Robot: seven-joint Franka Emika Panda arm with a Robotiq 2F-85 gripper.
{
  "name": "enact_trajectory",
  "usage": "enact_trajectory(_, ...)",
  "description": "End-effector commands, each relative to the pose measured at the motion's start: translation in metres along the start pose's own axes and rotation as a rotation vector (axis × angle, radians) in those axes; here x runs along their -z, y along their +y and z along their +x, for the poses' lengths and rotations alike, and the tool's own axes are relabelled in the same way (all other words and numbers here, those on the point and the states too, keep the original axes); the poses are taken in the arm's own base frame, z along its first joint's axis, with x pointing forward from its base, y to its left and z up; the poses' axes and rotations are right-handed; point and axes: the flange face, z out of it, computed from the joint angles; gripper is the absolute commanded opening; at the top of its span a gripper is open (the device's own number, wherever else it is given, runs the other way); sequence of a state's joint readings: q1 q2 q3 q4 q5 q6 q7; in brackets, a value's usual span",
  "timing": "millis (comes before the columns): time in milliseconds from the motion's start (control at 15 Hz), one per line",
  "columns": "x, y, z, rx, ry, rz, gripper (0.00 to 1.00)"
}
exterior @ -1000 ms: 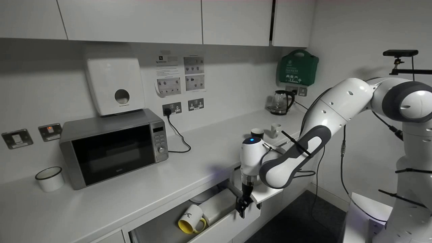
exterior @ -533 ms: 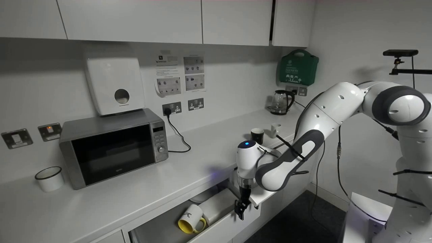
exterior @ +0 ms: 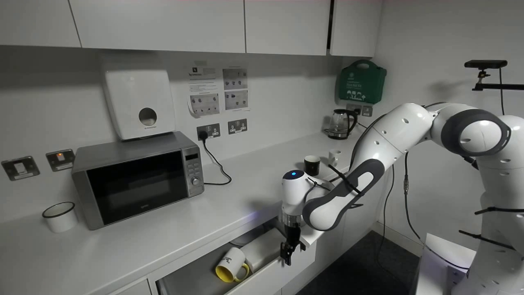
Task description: Push the open drawer backwards
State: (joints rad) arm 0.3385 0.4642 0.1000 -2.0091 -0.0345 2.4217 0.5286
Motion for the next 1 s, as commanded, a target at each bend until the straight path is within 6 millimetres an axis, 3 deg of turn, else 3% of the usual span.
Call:
enact_trajectory(0, 0.016, 0.008, 0.016, 0.037, 0.025, 0.021, 1.0)
enact_trajectory(600, 0.032, 0.024, 0.045, -0.034, 0.064, 0.045, 1.0)
enact_trajectory(933, 0.025, 0.02, 0.027, -0.031, -0.046, 0.056, 1.0)
